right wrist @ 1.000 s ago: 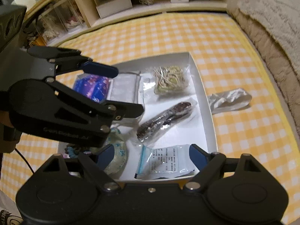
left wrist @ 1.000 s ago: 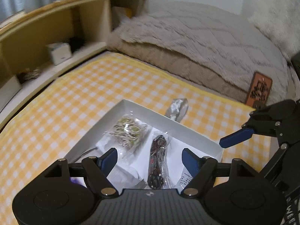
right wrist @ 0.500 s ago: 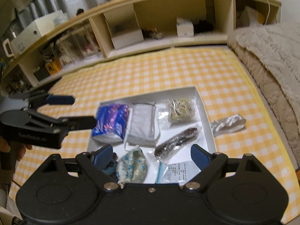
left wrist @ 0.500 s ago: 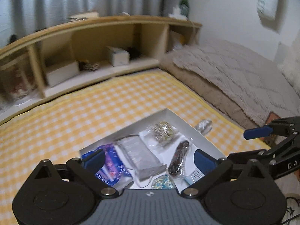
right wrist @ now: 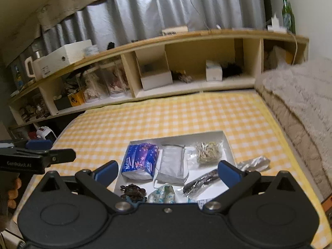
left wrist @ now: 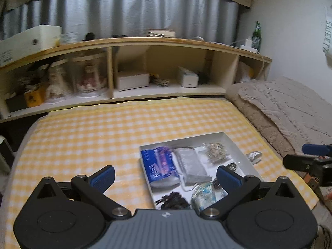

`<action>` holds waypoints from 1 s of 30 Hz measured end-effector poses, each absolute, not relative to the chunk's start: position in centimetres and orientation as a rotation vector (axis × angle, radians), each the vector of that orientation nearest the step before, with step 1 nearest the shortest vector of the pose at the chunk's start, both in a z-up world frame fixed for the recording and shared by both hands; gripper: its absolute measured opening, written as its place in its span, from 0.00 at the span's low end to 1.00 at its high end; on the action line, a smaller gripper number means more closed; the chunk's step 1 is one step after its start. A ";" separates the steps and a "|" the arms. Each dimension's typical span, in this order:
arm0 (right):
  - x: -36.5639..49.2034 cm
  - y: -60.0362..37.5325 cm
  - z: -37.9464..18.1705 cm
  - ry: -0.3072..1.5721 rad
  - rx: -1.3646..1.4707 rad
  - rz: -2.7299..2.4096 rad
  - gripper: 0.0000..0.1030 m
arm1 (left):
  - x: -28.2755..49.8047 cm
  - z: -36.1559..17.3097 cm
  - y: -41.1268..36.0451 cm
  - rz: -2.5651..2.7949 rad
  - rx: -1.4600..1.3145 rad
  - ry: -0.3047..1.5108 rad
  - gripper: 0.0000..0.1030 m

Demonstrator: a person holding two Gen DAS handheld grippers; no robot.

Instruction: Organize soft objects

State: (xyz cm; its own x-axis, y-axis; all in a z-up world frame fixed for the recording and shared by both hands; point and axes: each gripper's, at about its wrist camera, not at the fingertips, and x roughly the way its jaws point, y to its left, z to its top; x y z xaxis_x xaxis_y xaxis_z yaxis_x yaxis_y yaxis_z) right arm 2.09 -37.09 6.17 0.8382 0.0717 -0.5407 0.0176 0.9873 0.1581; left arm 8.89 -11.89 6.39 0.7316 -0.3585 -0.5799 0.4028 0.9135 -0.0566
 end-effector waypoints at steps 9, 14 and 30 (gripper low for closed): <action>-1.8 -34.7 6.1 0.497 0.104 0.019 1.00 | 3.5 5.1 -9.4 -0.313 0.083 0.545 1.00; -3.3 -33.9 5.1 0.494 0.105 -0.007 1.00 | 1.4 4.6 -8.3 -0.306 0.070 0.517 1.00; -5.8 -31.4 1.8 0.505 0.075 -0.079 1.00 | -0.5 1.4 -6.6 -0.262 0.095 0.536 1.00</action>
State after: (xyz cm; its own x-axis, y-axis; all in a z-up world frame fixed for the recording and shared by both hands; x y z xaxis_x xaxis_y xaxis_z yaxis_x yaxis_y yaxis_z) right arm -5.84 -31.37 1.77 0.8723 -0.0567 -0.4858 0.0940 0.9942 0.0527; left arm -0.53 -6.62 1.37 0.8276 -0.2217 -0.5157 0.2710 0.9623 0.0213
